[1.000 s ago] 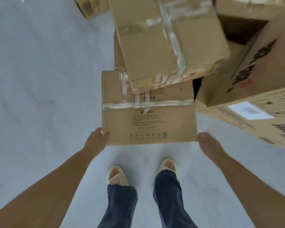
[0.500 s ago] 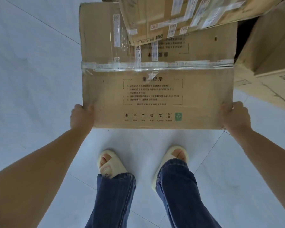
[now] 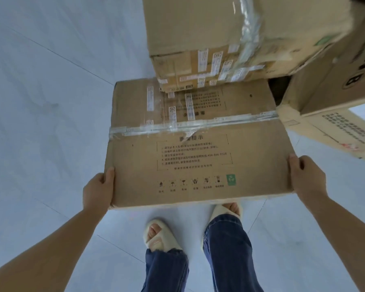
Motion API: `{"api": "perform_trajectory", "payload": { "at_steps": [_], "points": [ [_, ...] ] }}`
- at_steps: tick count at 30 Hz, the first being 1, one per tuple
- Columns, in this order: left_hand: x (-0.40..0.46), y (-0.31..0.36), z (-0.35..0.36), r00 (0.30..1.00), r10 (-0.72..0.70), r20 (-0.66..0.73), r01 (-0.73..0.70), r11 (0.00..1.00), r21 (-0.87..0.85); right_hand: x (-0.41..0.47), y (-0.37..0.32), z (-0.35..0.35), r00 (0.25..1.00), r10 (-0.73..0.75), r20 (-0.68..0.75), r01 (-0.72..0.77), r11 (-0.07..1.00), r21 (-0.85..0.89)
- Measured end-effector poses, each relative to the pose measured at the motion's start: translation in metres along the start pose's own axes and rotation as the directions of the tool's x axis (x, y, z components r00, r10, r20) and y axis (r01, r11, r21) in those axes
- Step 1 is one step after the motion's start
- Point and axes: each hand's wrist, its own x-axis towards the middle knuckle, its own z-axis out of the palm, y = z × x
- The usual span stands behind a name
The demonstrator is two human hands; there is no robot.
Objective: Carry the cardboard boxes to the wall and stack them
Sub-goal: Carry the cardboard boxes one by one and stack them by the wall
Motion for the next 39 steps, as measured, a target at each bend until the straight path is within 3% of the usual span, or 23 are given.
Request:
{"api": "perform_trajectory", "payload": {
  "at_steps": [12,17,23,30,34,39],
  "points": [
    [-0.067,-0.024,-0.141,0.997,-0.001,0.082,0.011,0.993,-0.116,-0.112,-0.032,-0.093,0.995,-0.071,0.076,0.080,0.990,-0.119],
    [-0.141,-0.048,-0.213,0.998,-0.046,0.034,0.051,0.984,-0.170,-0.185,-0.058,-0.146,0.989,-0.124,0.078,0.131,0.987,-0.090],
    [-0.225,-0.078,-0.288,0.989,-0.127,-0.071,0.099,0.945,-0.312,-0.245,-0.113,-0.201,0.945,-0.316,0.088,0.321,0.946,-0.050],
    [-0.345,-0.108,-0.330,0.913,-0.336,-0.233,0.170,0.830,-0.532,-0.279,-0.174,-0.246,0.798,-0.584,0.149,0.581,0.811,0.066],
    [-0.418,-0.122,-0.333,0.820,-0.480,-0.311,0.187,0.739,-0.647,-0.304,-0.206,-0.273,0.642,-0.744,0.184,0.737,0.665,0.116],
    [-0.503,-0.133,-0.323,0.700,-0.615,-0.364,0.136,0.614,-0.777,-0.347,-0.234,-0.299,0.478,-0.844,0.242,0.831,0.524,0.187]
  ]
}}
